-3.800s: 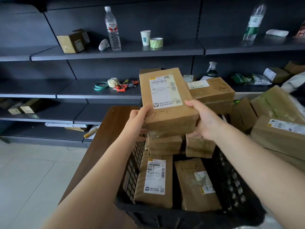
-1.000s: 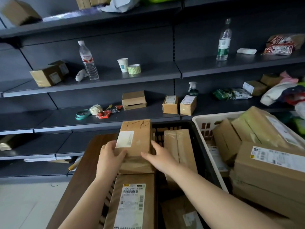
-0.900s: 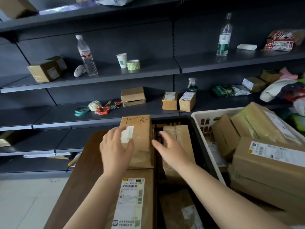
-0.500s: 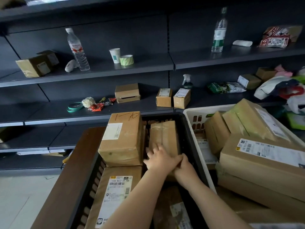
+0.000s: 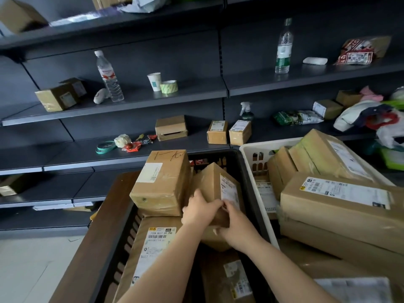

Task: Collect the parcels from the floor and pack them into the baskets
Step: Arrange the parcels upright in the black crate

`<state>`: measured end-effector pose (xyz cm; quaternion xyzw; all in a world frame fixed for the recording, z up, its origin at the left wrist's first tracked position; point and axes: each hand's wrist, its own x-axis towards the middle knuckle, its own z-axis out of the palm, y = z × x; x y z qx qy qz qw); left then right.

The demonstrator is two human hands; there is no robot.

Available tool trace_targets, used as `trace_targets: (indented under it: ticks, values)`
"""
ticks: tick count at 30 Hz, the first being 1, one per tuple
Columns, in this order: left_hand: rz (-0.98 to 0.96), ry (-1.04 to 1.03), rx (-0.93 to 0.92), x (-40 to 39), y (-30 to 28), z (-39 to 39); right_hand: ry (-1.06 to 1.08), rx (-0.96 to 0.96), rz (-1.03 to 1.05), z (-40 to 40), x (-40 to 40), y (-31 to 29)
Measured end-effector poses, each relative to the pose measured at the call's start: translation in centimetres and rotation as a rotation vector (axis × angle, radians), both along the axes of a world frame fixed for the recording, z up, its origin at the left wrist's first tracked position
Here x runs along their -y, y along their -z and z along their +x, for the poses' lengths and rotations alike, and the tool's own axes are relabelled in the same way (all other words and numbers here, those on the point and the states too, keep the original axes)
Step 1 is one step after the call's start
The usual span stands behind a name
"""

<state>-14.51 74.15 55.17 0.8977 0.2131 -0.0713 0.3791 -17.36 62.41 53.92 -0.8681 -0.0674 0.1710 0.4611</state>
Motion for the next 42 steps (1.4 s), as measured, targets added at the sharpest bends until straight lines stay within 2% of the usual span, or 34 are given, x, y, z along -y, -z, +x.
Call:
trace_targets:
  ticks: [3,5,8,12,16,19,23,26,29,34,36,37,39,40,42]
  values:
    - [-0.282,-0.091,0.098,-1.3,-0.7,-0.8,0.004,0.058,-0.047,-0.3,0.5,-0.4]
    - [-0.395,-0.128,0.136,-2.0,-1.1,-1.3,-0.011,0.100,-0.088,-0.6,0.8,-0.5]
    - [-0.530,-0.186,0.153,-2.8,-1.6,-2.0,0.002,0.144,-0.129,-1.0,0.8,-0.9]
    - [-0.714,-0.218,0.166,-4.0,-2.2,-2.2,0.147,0.217,-0.024,-1.0,1.0,-2.2]
    - [-0.796,-0.158,0.111,-3.9,-2.1,-1.7,0.117,0.324,-0.205,0.2,1.2,-3.5]
    - [-0.682,-0.076,0.152,-3.3,-1.6,-0.8,0.042,0.325,-0.432,1.5,1.0,-3.5]
    - [-0.030,0.100,0.205,-2.8,-0.2,0.1,-0.097,0.306,-0.684,3.3,-0.5,-1.9]
    - [0.209,0.377,0.039,-1.8,2.1,-0.3,-0.220,0.304,-0.799,3.6,-2.5,1.0]
    - [0.284,0.500,0.005,-1.9,3.6,-0.7,-0.168,0.319,-0.741,4.5,-2.8,2.5]
    - [0.184,0.377,0.231,-3.2,1.9,-2.1,-0.232,0.352,-0.882,6.1,-2.5,1.9]
    - [0.164,0.352,0.407,-3.9,0.8,-3.3,-0.248,0.453,-0.832,5.2,-3.1,1.7]
    - [0.175,0.360,0.553,-4.4,0.2,-3.9,-0.237,0.504,-0.758,4.6,-3.5,1.7]
    - [0.256,0.338,0.862,-5.7,-1.3,-5.0,-0.166,0.513,-0.501,3.6,-4.4,1.2]
    - [0.315,0.259,0.971,-6.7,-1.9,-5.3,-0.107,0.464,-0.346,3.3,-5.0,0.6]
    - [0.303,-0.044,1.024,-8.9,-2.9,-5.3,-0.007,0.302,-0.073,3.2,-6.5,-1.0]
